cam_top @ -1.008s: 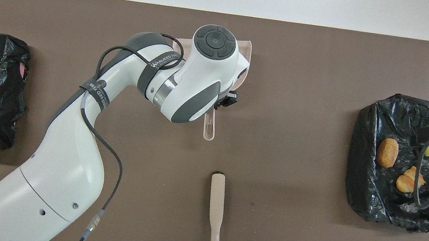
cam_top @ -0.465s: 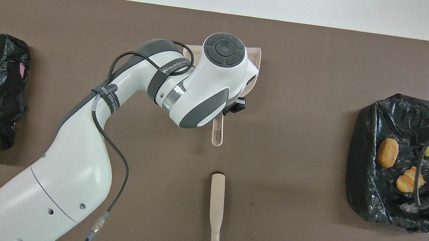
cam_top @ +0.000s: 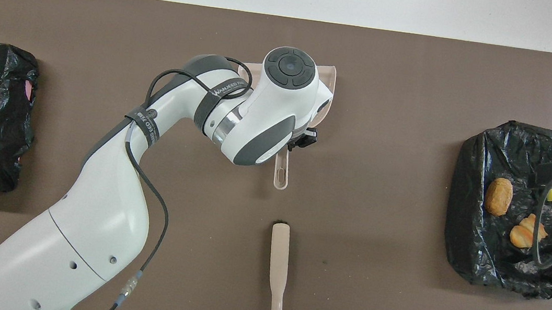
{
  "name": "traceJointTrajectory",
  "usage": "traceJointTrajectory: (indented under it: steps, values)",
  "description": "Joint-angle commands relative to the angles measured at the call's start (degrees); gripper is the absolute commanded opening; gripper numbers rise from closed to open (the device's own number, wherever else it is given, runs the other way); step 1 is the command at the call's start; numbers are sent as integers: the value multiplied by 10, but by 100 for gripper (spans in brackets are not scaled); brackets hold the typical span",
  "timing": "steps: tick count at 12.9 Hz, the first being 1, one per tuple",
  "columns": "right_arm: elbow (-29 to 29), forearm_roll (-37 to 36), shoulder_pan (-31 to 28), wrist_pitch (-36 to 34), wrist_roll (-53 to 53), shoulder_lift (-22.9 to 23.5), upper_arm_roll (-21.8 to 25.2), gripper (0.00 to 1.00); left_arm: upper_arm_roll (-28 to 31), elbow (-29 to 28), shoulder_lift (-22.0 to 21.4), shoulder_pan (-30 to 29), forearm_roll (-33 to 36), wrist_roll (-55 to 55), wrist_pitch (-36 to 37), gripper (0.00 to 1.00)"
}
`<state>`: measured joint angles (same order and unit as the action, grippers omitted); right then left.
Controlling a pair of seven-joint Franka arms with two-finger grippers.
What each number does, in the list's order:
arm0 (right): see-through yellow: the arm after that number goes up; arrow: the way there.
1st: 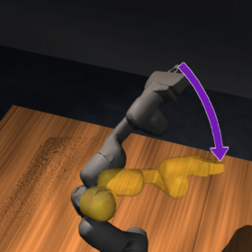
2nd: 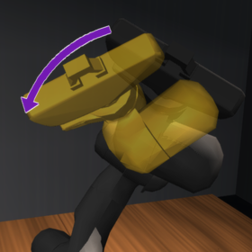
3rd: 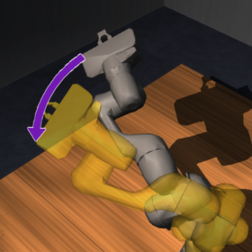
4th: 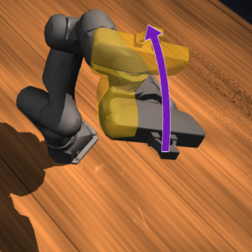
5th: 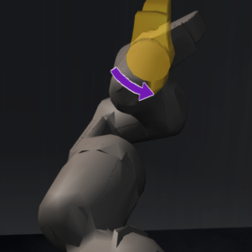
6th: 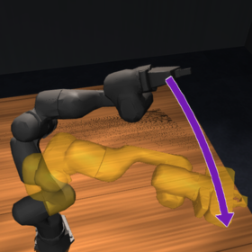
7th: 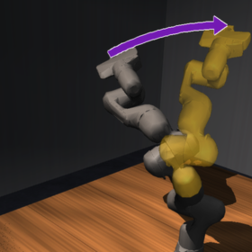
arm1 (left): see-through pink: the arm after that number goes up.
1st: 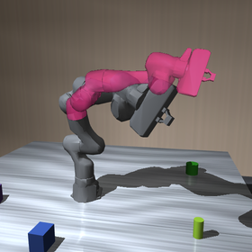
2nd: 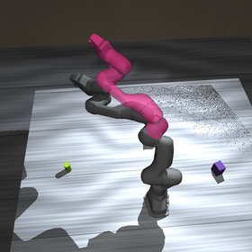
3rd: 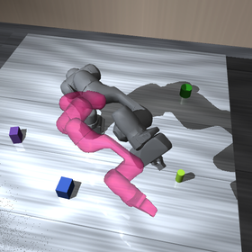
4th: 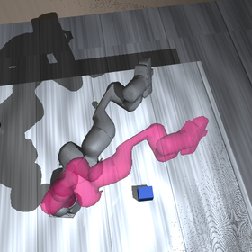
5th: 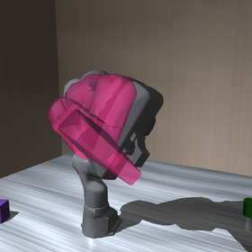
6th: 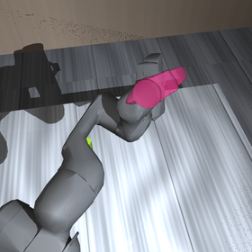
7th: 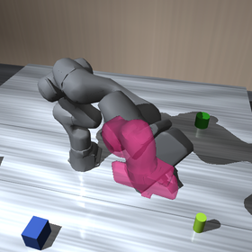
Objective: Sweep and dump trash in bin
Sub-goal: 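Set down the dustpan and open the left gripper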
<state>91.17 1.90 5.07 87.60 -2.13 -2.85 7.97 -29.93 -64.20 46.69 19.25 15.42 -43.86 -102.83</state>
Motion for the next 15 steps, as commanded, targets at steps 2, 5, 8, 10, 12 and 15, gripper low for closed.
traceJointTrajectory:
  steps: [2, 5, 8, 10, 12, 15]
  values:
    - [6, 6, -2, 6, 14, -7, -1, 100, 3, 0, -1, 1, -7, 0, -17, 66]
    - [7, 6, -3, 6, 14, -7, -1, 100, 6, 0, -1, 3, 0, -1, -26, 100]
    - [6, 6, -2, 6, 14, -7, -1, 100, 7, -3, -15, 3, 32, 0, -19, 100]
    - [7, 6, -2, 6, 14, -7, -1, 100, 4, -40, -54, -13, 28, 19, -29, 100]
    - [7, 6, -2, 6, 14, -7, -1, 100, 10, -92, -112, -25, 22, 54, -26, 100]
    - [7, 6, -2, 6, 14, -7, -1, 100, 48, -161, -192, -38, 22, 88, -16, 100]
